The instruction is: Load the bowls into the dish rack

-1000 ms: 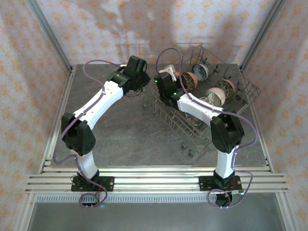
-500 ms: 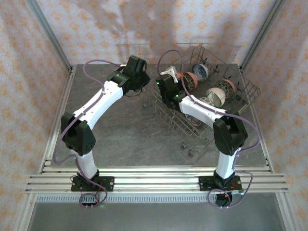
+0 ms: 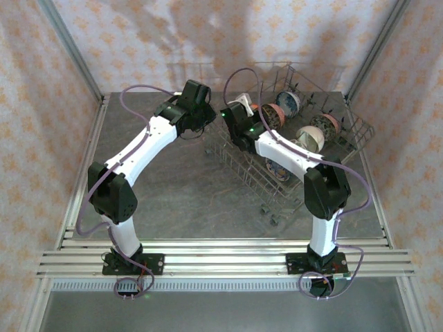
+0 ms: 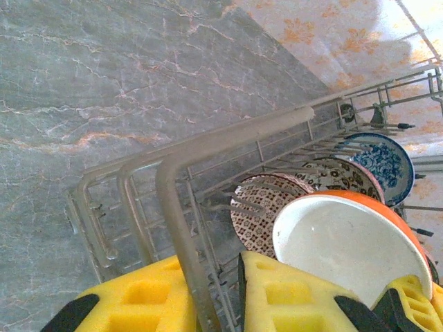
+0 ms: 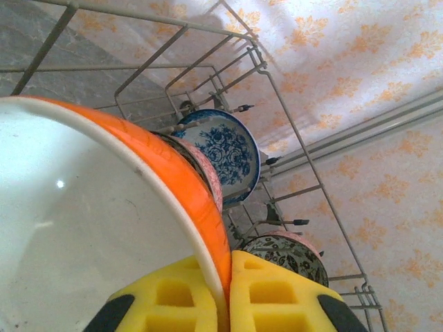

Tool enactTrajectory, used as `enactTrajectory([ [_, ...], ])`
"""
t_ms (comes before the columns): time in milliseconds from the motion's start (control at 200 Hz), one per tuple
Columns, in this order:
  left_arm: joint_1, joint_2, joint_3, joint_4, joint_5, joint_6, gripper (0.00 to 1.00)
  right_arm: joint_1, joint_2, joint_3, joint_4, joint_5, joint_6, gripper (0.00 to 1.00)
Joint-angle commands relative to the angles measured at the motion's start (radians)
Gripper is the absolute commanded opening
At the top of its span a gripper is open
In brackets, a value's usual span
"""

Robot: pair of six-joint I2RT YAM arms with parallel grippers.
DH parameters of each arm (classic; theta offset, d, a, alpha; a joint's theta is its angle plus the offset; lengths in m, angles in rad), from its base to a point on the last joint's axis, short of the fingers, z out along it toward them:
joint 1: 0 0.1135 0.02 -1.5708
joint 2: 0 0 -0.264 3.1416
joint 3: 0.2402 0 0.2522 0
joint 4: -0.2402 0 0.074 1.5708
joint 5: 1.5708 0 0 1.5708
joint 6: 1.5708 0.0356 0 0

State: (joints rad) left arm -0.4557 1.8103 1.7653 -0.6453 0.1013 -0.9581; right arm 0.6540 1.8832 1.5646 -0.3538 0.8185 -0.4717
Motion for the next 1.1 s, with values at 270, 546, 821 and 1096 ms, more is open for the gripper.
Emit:
enactTrajectory([
  [270,-0.002,-0.043,0.036,-0.044,0.034,0.051,0.22,0.010,0.072,0.032,-0.197,-0.039,-0.037,0.12],
  [546,0.006,-0.041,0.028,-0.036,0.051,0.058,0.22,0.012,0.087,0.046,-0.213,-0.008,-0.042,0.16],
  [821,0.014,-0.036,0.029,-0.030,0.070,0.059,0.22,0.012,0.146,0.181,-0.326,0.087,0.064,0.15],
  [1096,0.013,-0.032,0.031,-0.027,0.092,0.062,0.22,0.012,0.219,0.336,-0.579,0.236,0.310,0.13],
])
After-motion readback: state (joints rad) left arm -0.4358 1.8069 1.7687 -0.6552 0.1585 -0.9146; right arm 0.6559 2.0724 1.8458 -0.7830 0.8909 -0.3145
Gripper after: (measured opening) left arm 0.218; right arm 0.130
